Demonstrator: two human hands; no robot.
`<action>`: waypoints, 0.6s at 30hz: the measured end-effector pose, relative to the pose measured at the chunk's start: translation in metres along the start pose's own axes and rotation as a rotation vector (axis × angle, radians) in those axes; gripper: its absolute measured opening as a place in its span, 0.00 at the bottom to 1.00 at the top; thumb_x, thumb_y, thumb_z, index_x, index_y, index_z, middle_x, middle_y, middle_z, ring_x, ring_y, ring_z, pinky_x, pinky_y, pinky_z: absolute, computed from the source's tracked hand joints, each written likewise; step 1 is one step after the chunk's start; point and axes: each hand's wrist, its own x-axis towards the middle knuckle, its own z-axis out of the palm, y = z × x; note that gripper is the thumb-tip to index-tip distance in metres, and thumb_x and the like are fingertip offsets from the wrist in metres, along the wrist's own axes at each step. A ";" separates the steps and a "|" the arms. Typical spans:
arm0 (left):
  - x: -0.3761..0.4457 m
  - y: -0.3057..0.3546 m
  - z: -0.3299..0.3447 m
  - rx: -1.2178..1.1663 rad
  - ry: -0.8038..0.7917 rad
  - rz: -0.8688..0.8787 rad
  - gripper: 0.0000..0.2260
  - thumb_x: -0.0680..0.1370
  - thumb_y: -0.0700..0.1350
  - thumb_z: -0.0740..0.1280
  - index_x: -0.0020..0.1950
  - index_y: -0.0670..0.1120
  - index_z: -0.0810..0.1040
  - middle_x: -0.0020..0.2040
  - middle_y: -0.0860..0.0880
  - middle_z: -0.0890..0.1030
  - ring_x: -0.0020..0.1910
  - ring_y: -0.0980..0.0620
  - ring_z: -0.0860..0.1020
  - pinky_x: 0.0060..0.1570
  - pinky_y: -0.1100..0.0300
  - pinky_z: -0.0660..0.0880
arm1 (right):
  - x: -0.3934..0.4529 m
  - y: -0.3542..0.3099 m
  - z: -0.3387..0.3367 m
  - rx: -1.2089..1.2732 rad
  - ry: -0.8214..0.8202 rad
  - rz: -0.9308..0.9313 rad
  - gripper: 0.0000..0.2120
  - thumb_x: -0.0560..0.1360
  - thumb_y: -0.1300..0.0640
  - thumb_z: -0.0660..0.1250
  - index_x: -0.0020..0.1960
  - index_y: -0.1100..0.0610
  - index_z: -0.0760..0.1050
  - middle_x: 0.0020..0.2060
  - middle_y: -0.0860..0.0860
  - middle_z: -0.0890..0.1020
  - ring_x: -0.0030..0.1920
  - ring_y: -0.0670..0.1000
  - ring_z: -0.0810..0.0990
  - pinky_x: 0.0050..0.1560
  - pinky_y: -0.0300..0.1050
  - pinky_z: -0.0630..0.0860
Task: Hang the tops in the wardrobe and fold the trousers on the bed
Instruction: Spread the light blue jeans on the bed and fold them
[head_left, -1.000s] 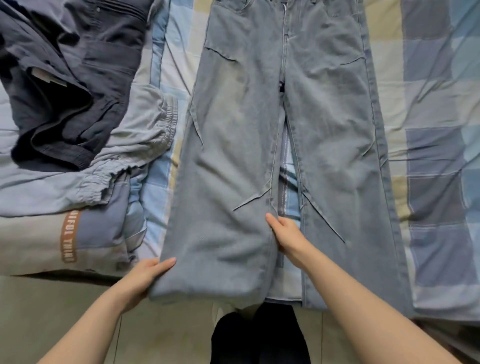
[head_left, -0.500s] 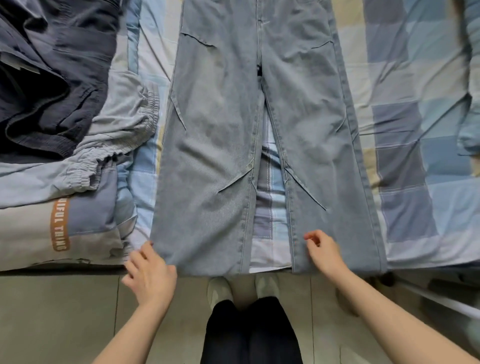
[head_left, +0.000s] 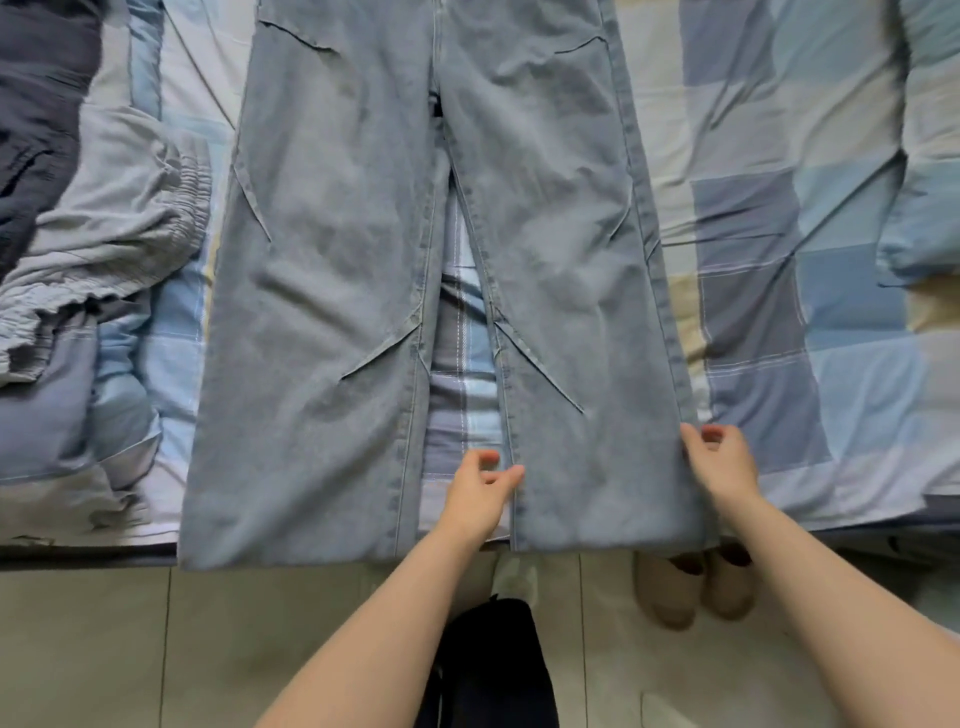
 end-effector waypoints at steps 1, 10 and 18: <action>-0.003 0.001 0.000 -0.038 0.018 0.013 0.09 0.76 0.41 0.71 0.51 0.45 0.72 0.39 0.47 0.78 0.40 0.51 0.77 0.42 0.64 0.73 | -0.004 -0.001 -0.002 0.055 -0.052 -0.028 0.18 0.78 0.51 0.65 0.55 0.68 0.74 0.49 0.62 0.80 0.51 0.61 0.78 0.47 0.49 0.71; -0.042 -0.007 -0.019 0.655 0.138 -0.060 0.06 0.77 0.38 0.63 0.46 0.50 0.69 0.42 0.47 0.79 0.43 0.47 0.77 0.37 0.59 0.71 | -0.031 0.015 -0.023 0.167 -0.208 -0.087 0.09 0.80 0.60 0.62 0.51 0.66 0.76 0.47 0.59 0.80 0.51 0.59 0.78 0.40 0.44 0.69; -0.039 0.090 0.002 0.232 0.059 0.029 0.03 0.79 0.43 0.64 0.46 0.47 0.76 0.45 0.48 0.79 0.46 0.47 0.79 0.45 0.56 0.72 | -0.079 -0.054 -0.019 0.150 -0.225 -0.310 0.24 0.78 0.65 0.58 0.72 0.52 0.64 0.65 0.54 0.75 0.64 0.57 0.74 0.62 0.46 0.69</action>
